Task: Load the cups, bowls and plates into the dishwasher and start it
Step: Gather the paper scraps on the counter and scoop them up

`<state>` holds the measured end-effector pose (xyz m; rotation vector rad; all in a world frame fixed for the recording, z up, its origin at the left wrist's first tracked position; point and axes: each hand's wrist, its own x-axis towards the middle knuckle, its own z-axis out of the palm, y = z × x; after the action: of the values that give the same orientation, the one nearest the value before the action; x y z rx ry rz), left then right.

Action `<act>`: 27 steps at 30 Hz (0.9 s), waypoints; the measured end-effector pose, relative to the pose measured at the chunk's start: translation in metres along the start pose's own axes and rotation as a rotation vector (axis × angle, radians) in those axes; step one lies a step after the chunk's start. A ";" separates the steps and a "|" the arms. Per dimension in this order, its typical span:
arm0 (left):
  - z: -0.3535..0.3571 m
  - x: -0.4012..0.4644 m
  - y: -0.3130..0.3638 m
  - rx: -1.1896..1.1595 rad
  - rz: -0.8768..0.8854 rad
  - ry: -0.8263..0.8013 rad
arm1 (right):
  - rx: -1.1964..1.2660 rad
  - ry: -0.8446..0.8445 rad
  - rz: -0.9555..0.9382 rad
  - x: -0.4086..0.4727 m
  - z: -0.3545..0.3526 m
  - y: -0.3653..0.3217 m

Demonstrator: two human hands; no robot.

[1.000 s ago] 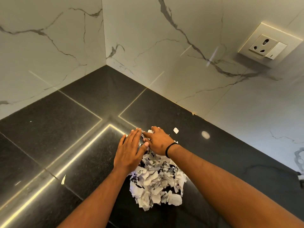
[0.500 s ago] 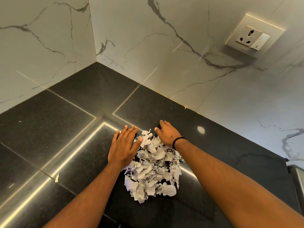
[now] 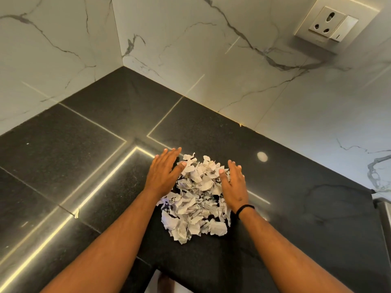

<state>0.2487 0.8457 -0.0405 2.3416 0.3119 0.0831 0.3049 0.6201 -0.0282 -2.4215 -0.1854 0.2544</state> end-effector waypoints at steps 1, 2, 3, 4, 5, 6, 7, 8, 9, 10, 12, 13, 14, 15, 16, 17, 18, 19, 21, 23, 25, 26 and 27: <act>0.002 0.002 0.005 -0.019 0.008 -0.058 | 0.012 -0.002 -0.016 -0.002 0.009 -0.001; 0.005 0.004 0.013 -0.037 0.023 -0.113 | 0.048 0.004 -0.029 -0.006 0.017 -0.006; 0.009 0.007 0.022 -0.062 0.034 -0.163 | 0.117 0.002 -0.020 -0.006 0.023 -0.013; 0.013 0.008 0.032 -0.101 0.037 -0.201 | 0.194 -0.009 -0.001 -0.006 0.028 -0.019; 0.018 0.011 0.041 -0.142 0.038 -0.227 | 0.265 -0.023 0.011 -0.005 0.032 -0.026; 0.024 0.014 0.048 -0.180 0.039 -0.243 | 0.318 -0.033 0.015 -0.004 0.034 -0.032; 0.029 0.015 0.054 -0.226 0.034 -0.249 | 0.372 -0.032 0.012 -0.002 0.037 -0.037; 0.034 0.017 0.059 -0.294 0.024 -0.238 | 0.427 -0.022 0.022 0.000 0.039 -0.039; 0.038 0.018 0.064 -0.375 0.001 -0.218 | 0.480 -0.009 0.034 0.002 0.040 -0.040; 0.040 0.019 0.070 -0.457 -0.020 -0.188 | 0.529 0.004 0.047 0.003 0.039 -0.042; 0.042 0.018 0.081 -0.573 -0.061 -0.131 | 0.609 0.032 0.071 0.004 0.035 -0.047; 0.042 0.018 0.088 -0.622 -0.079 -0.110 | 0.645 0.055 0.080 0.005 0.033 -0.048; 0.043 0.019 0.093 -0.677 -0.097 -0.087 | 0.683 0.076 0.082 0.005 0.032 -0.049; 0.045 0.020 0.097 -0.731 -0.115 -0.059 | 0.721 0.096 0.080 0.007 0.030 -0.049; 0.046 0.021 0.100 -0.786 -0.137 -0.026 | 0.755 0.115 0.081 0.007 0.028 -0.051; 0.047 0.022 0.102 -0.851 -0.169 0.007 | 0.797 0.134 0.084 0.007 0.025 -0.055; 0.048 0.024 0.106 -0.925 -0.207 0.040 | 0.837 0.157 0.089 0.008 0.021 -0.057; 0.047 0.025 0.110 -1.008 -0.248 0.070 | 0.878 0.184 0.087 0.008 0.019 -0.059; 0.043 0.027 0.121 -1.167 -0.313 0.126 | 0.952 0.249 0.082 0.010 0.011 -0.066; 0.039 0.030 0.129 -1.296 -0.335 0.164 | 1.036 0.298 0.092 0.011 0.000 -0.075; 0.033 0.029 0.139 -1.398 -0.338 0.184 | 1.133 0.332 0.096 0.010 -0.016 -0.084; 0.030 0.028 0.144 -1.434 -0.337 0.192 | 1.178 0.344 0.098 0.010 -0.024 -0.089; 0.028 0.027 0.149 -1.475 -0.337 0.198 | 1.219 0.353 0.102 0.009 -0.031 -0.093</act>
<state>0.3089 0.7321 0.0434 0.8079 0.5007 0.2695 0.3143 0.6729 0.0549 -1.2244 0.2123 -0.0385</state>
